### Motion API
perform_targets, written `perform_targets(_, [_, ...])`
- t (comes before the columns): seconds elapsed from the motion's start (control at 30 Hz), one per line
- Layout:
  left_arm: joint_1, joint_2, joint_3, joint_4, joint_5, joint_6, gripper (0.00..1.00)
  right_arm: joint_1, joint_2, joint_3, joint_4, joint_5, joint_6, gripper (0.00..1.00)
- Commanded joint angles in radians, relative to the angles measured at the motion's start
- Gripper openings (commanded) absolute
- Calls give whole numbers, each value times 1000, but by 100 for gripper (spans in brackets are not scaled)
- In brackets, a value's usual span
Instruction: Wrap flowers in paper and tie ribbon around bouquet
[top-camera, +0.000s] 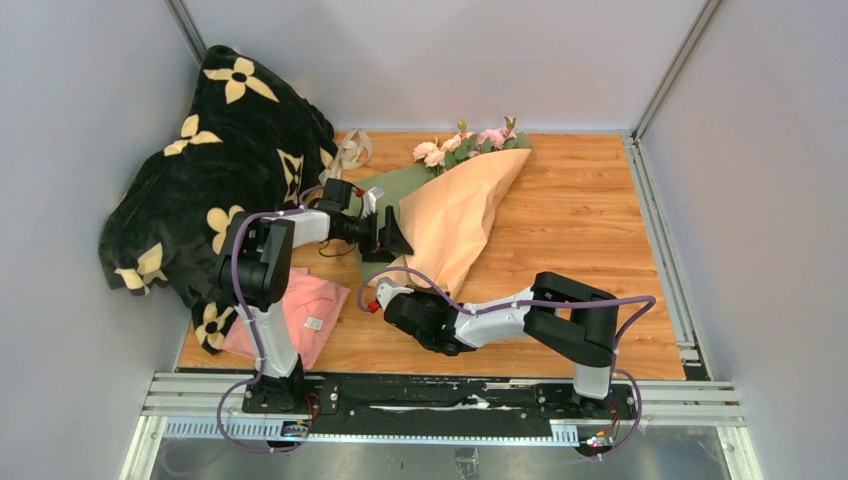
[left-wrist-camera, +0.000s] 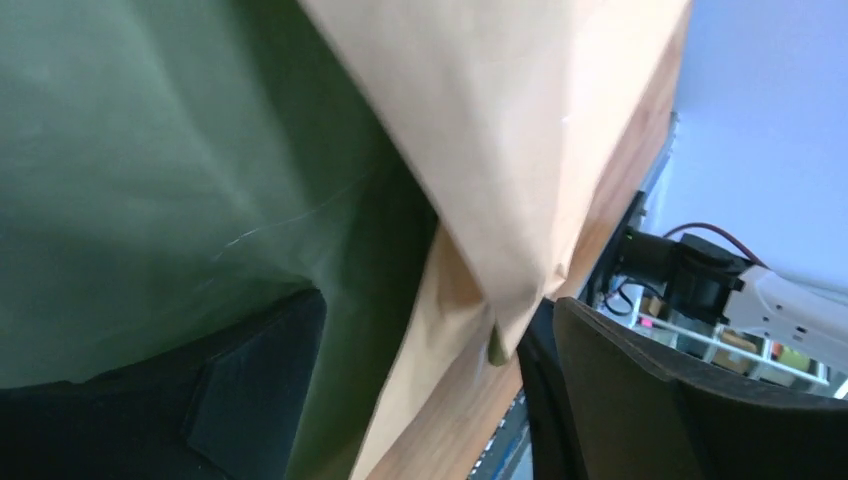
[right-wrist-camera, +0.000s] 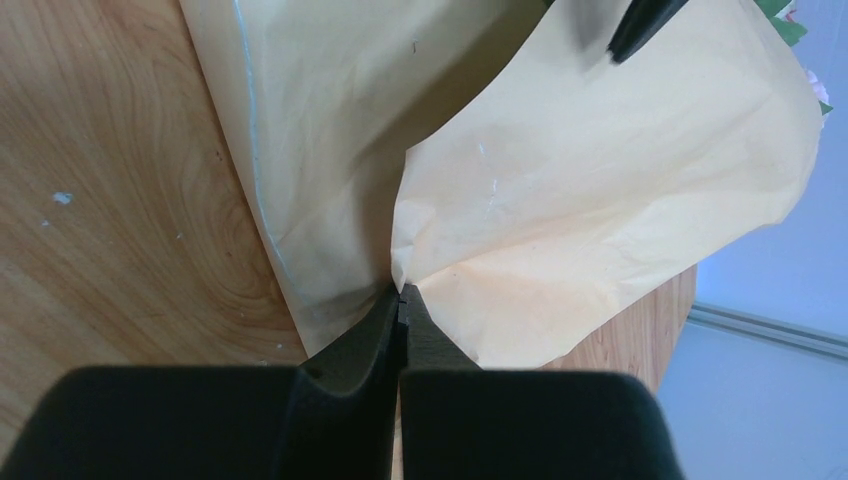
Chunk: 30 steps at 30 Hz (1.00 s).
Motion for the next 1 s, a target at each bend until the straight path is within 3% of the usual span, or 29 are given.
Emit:
perform_targets(0.0, [-63, 36, 45, 25, 75, -40, 87, 6, 5, 12, -18, -17, -24, 0])
perform_targets(0.07, [-71, 46, 48, 50, 103, -73, 59, 5, -3, 6, -18, -20, -28, 0])
perform_targets(0.1, [-71, 47, 47, 64, 111, -87, 50, 5, -5, 1, -18, -21, -29, 0])
perform_targets(0.33, [-70, 48, 57, 44, 117, -74, 3, 6, -21, -12, -17, -34, -40, 0])
perform_targets(0.53, [-68, 64, 79, -52, 28, 22, 0, 6, -46, -5, -81, -74, -40, 3])
perform_targets(0.63, [-66, 88, 70, -72, -49, 50, 0, 6, -79, 59, -247, -173, 14, 36])
perform_targets(0.67, [-66, 98, 66, -73, -65, 50, 0, 5, -99, 85, -312, -211, 39, 43])
perform_targets(0.83, [-66, 150, 52, -74, -101, 48, 0, -5, -291, 130, -498, -538, 113, 50])
perform_targets(0.97, [-66, 147, 45, -75, -121, 56, 0, -128, -415, 76, -474, -933, 210, 50])
